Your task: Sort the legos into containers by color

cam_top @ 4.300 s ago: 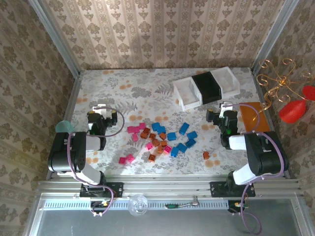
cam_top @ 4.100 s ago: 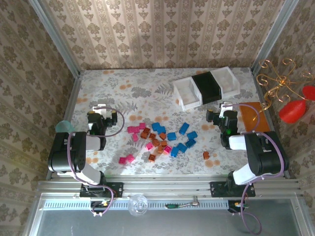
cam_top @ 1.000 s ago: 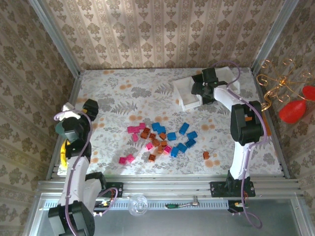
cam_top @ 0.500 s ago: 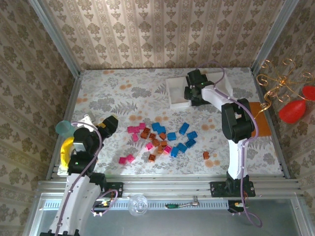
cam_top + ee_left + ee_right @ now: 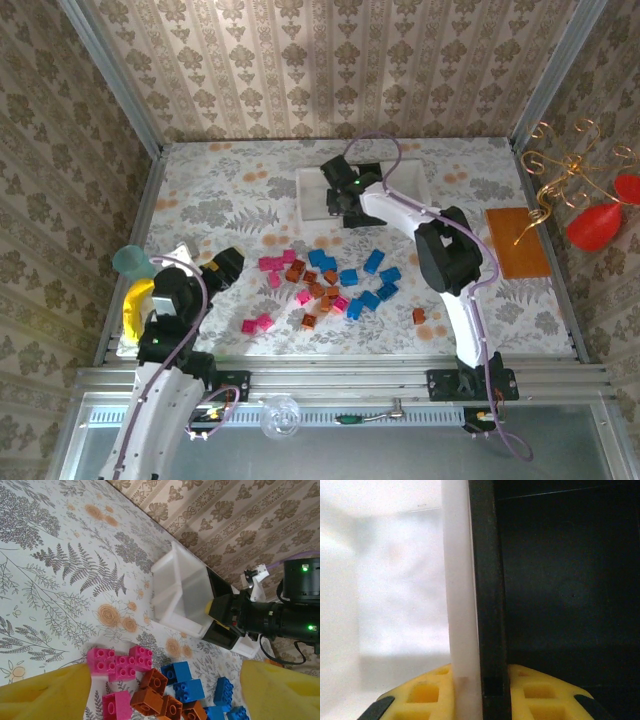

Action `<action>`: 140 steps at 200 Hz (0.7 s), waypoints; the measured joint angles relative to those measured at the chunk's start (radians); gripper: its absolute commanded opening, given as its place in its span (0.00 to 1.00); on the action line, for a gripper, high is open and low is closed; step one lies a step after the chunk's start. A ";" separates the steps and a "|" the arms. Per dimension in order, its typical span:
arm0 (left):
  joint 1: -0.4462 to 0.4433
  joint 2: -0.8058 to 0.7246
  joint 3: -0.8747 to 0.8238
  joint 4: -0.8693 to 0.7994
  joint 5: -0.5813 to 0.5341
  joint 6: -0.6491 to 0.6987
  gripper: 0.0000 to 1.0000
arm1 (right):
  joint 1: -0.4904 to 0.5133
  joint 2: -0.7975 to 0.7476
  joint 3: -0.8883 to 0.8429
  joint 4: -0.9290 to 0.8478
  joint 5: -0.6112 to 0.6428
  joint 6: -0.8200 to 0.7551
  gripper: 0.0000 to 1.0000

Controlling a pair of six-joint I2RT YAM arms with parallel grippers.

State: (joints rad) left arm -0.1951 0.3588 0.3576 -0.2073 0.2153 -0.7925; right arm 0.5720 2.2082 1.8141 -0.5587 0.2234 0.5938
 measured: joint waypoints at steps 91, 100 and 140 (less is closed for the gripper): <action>-0.007 -0.069 -0.005 -0.095 -0.002 0.001 0.81 | 0.121 0.123 0.217 -0.145 0.073 0.161 0.12; -0.007 -0.069 -0.005 -0.102 -0.002 0.001 0.83 | 0.124 0.125 0.221 -0.150 0.074 0.166 0.28; -0.011 -0.085 -0.005 -0.107 0.002 0.009 0.98 | 0.133 0.123 0.219 -0.128 0.072 0.165 0.63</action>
State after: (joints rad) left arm -0.2066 0.2737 0.3527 -0.3145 0.2169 -0.7834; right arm 0.7048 2.3310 2.0327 -0.6865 0.2958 0.7589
